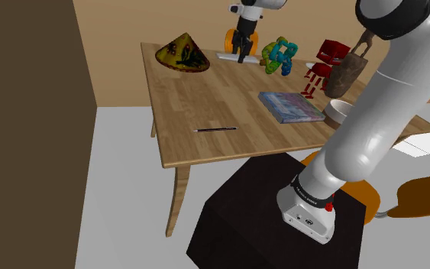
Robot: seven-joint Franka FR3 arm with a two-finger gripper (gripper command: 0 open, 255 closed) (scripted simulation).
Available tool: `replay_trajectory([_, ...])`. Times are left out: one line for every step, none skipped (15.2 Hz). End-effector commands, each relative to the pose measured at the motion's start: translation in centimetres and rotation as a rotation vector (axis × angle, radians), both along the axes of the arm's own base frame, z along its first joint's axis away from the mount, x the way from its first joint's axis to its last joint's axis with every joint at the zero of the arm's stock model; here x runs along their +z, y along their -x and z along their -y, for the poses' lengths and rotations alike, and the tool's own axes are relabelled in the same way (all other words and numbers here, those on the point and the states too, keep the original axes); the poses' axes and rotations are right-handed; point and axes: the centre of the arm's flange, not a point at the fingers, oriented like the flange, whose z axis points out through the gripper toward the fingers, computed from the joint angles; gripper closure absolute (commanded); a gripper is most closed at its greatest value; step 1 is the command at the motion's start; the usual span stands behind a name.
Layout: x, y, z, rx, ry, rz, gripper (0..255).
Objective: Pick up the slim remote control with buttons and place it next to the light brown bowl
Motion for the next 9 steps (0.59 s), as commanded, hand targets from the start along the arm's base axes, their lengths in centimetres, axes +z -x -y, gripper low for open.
replay_trajectory([0.1, 2.2, 1.9, 0.001, 0.0, 0.001, 255])
replay_trajectory([0.1, 3.2, 2.7, 0.001, 0.0, 0.001, 255])
replay_trajectory([0.1, 4.2, 3.6, 0.001, 0.0, 0.001, 255])
replay_trajectory([0.2, 5.2, 4.4, 0.001, 0.0, 0.001, 255])
replay_trajectory([0.2, 6.2, 5.3, 0.001, 0.0, 0.001, 255])
replay_trajectory([0.2, 7.2, 6.1, 0.001, 0.0, 0.001, 255])
replay_trajectory([0.2, 8.2, 7.0, 0.001, 0.0, 0.001, 255])
replay_trajectory([0.2, 9.2, 7.8, 0.001, 0.0, 0.001, 255])
replay_trajectory([0.2, 10.3, 8.7, 0.001, 0.0, 0.001, 255])
